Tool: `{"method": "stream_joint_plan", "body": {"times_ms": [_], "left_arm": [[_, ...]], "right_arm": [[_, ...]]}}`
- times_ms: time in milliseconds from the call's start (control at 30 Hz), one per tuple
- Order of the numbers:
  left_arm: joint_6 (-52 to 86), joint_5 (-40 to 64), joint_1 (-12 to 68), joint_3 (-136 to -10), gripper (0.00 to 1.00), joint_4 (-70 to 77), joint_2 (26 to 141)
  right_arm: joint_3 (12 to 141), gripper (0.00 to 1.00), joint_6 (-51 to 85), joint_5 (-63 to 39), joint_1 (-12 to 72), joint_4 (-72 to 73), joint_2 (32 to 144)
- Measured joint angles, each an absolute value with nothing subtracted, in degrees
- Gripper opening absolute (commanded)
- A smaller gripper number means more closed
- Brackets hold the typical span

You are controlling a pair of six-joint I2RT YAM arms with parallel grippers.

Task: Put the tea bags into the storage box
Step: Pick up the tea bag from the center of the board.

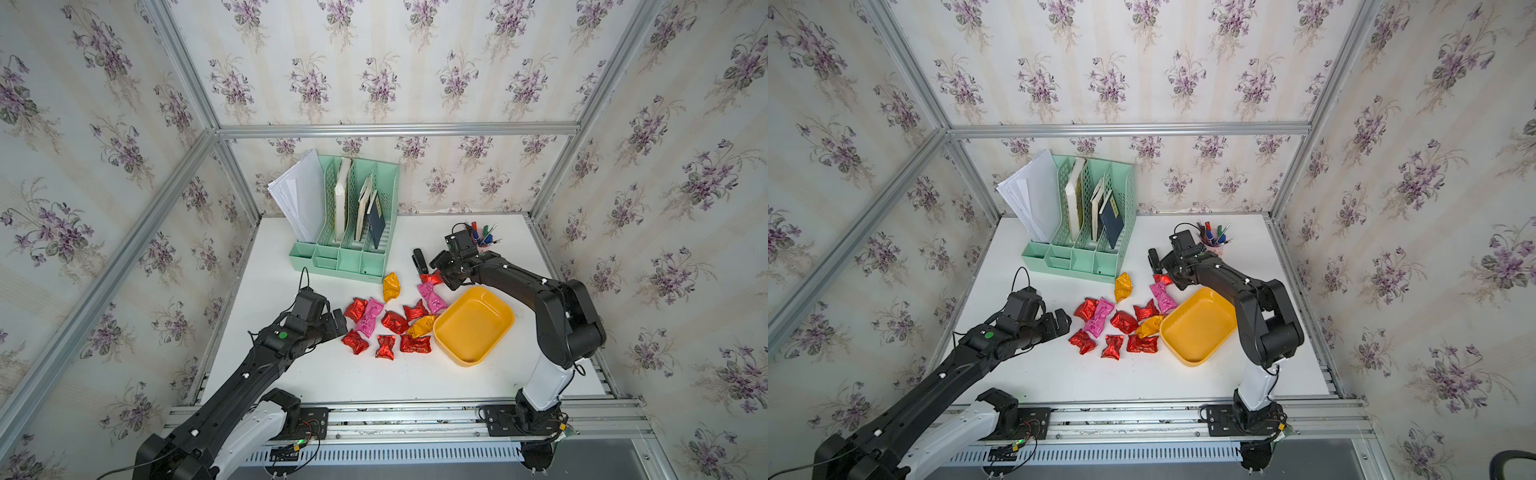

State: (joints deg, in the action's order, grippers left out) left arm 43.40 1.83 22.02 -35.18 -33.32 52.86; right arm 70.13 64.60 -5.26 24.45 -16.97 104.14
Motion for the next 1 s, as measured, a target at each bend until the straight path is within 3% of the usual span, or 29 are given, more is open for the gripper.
{"method": "stream_joint_plan", "body": {"times_ms": [333,600,833,1000], "left_arm": [[45.93,0.54,23.7,-34.52,0.99,-33.71,54.11],[46.85,0.23,23.99,-33.74,0.99,-33.91,54.11],[46.78,-0.03,24.01,-34.28,0.99,-35.0,53.3],[46.37,-0.12,24.01,-34.5,0.99,-35.44,52.45]], "right_arm": [[67.26,0.75,72.4,-6.55,24.36,-15.64,105.43],[71.37,0.7,73.78,-6.63,23.77,-14.59,111.09],[72.84,0.33,73.67,-5.39,23.29,-15.73,113.34],[72.71,0.28,71.81,-3.79,23.29,-16.47,111.96]]}}
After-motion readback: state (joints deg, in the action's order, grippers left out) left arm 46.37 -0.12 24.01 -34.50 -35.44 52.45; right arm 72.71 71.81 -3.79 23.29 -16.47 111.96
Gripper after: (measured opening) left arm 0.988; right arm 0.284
